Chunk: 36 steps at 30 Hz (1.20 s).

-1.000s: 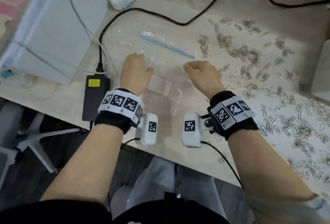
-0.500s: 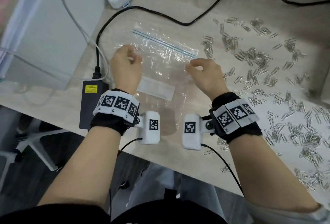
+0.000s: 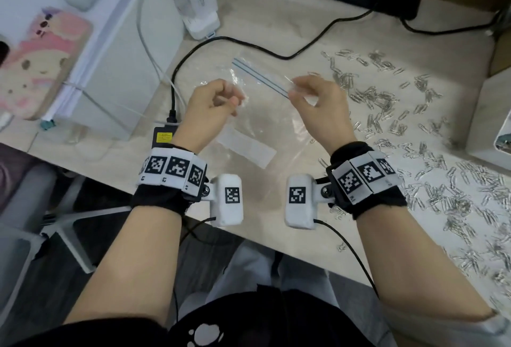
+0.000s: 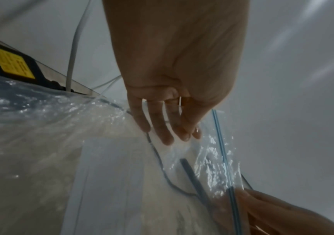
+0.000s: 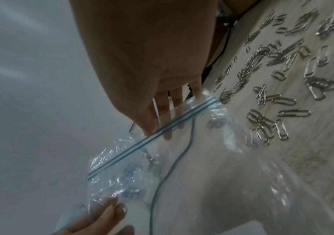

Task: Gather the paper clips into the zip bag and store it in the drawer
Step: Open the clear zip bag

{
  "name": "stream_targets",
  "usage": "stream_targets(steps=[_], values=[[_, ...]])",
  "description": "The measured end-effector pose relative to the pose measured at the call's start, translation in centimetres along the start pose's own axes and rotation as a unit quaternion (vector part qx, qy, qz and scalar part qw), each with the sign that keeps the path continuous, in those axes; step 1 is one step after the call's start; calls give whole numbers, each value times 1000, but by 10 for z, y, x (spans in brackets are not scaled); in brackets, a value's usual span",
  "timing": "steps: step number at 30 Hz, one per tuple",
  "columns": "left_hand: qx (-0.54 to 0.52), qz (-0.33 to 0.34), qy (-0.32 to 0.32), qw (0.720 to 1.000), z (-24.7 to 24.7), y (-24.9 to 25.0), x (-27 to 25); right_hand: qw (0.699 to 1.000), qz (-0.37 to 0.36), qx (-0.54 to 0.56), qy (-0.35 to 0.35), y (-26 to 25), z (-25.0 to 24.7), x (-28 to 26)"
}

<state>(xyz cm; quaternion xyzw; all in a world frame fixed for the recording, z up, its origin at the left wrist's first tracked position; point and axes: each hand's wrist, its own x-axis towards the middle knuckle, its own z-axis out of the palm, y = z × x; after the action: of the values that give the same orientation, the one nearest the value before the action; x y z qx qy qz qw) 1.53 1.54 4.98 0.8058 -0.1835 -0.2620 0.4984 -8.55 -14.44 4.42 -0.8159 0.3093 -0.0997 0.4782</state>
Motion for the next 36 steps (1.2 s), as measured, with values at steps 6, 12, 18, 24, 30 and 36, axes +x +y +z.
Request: stream_targets(steps=[6, 12, 18, 24, 30, 36], values=[[51, 18, 86, 995, 6, 10, -15, 998, 24, 60, -21, -6, -18, -26], [75, 84, 116, 987, 15, 52, -32, 994, 45, 99, -25, -23, -40, -52], [74, -10, -49, 996, 32, 74, -43, 995, 11, 93, -37, -39, -50, -68], [8, -43, -91, 995, 29, 79, -53, 995, 4, 84, -52, -43, -52, -75], [-31, -33, -129, 991, 23, 78, -61, 987, 40, 143, -66, -48, -54, -79], [-40, -21, -123, 991, 23, 83, -66, 984, 76, 147, -62, -53, -55, -81]])
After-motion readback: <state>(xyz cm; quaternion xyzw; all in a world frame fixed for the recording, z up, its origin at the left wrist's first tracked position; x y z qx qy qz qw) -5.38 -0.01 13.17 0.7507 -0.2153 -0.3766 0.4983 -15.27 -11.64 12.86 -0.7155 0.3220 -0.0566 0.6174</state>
